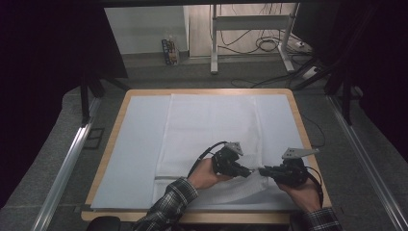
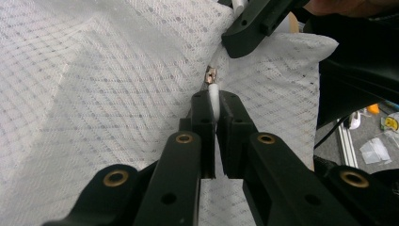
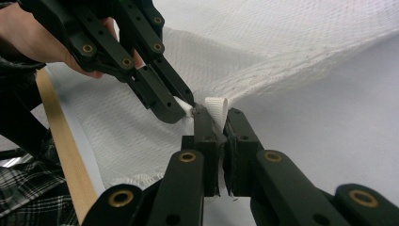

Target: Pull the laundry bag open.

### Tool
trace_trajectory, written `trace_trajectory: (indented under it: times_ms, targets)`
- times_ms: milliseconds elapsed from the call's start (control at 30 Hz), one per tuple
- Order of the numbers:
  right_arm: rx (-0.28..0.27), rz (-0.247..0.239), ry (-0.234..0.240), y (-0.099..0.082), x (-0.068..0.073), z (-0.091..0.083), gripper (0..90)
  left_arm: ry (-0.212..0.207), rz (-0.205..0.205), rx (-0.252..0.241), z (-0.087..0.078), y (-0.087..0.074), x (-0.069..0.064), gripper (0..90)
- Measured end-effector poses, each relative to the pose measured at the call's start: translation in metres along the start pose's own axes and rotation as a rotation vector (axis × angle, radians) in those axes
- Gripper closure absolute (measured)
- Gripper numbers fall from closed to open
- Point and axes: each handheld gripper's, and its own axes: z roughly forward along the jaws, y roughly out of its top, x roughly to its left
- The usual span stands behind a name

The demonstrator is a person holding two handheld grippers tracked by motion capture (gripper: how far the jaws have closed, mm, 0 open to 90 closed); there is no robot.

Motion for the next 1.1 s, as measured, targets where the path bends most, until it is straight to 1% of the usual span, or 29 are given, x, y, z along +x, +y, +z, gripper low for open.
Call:
trace_trajectory:
  times_ms: [100,167,233,300,367,433,533,700,733,833,867,900,933,967,1000,1033,1067,1100]
  targets:
    - [0.006,-0.014,-0.015,0.0,0.002,0.0,84.6,-0.004,-0.007,0.0,-0.001,-0.001,0.0,87.2]
    - [0.014,-0.023,-0.035,0.0,0.003,0.001,84.9,-0.016,-0.023,-0.008,-0.001,-0.002,0.001,87.4]
    - [0.02,-0.029,-0.045,0.0,0.004,0.001,85.1,-0.027,-0.028,-0.01,-0.003,-0.003,0.003,87.5]
    - [0.021,-0.032,-0.052,-0.001,0.006,0.002,85.2,-0.024,-0.021,-0.004,-0.003,-0.004,0.003,87.6]
    - [0.033,-0.044,-0.069,-0.001,0.007,0.002,85.4,-0.007,-0.012,0.005,-0.004,-0.004,0.001,87.6]
    - [0.035,-0.047,-0.073,-0.001,0.008,0.003,85.4,-0.006,-0.015,0.007,-0.005,-0.004,0.0,87.6]
    - [0.036,-0.053,-0.08,-0.001,0.009,0.003,85.5,0.005,-0.002,0.012,-0.006,-0.004,-0.002,87.6]
    - [0.041,-0.049,-0.083,-0.002,0.01,0.003,85.6,0.011,-0.005,0.014,-0.007,-0.005,-0.004,87.6]
    - [0.041,-0.042,-0.079,-0.003,0.01,0.003,85.6,0.012,-0.004,0.015,-0.007,-0.005,-0.004,87.6]
    - [0.048,-0.052,-0.091,-0.003,0.012,0.003,85.6,0.017,-0.001,0.016,-0.006,-0.006,-0.005,87.6]
    - [0.05,-0.042,-0.088,-0.003,0.012,0.003,85.6,0.017,-0.001,0.017,-0.005,-0.006,-0.005,87.6]
    - [0.047,-0.042,-0.086,-0.004,0.012,0.003,85.6,0.018,0.002,0.018,-0.005,-0.006,-0.005,87.6]
    - [0.05,-0.043,-0.087,-0.004,0.012,0.003,85.7,0.027,0.002,0.023,-0.005,-0.006,-0.006,87.6]
    - [0.051,-0.042,-0.097,-0.004,0.012,0.003,85.6,0.031,0.002,0.026,-0.006,-0.007,-0.006,87.6]
    - [0.051,-0.042,-0.106,-0.005,0.012,0.002,85.7,0.024,-0.006,0.022,-0.006,-0.007,-0.005,87.7]
    - [0.051,-0.035,-0.1,-0.005,0.011,0.001,85.7,0.016,-0.008,0.021,-0.007,-0.007,-0.004,87.6]
    - [0.045,-0.032,-0.093,-0.006,0.01,0.001,85.7,0.019,-0.006,0.022,-0.008,-0.007,-0.005,87.7]
    - [0.047,-0.036,-0.095,-0.005,0.011,0.0,85.7,0.024,-0.004,0.024,-0.008,-0.007,-0.006,87.7]
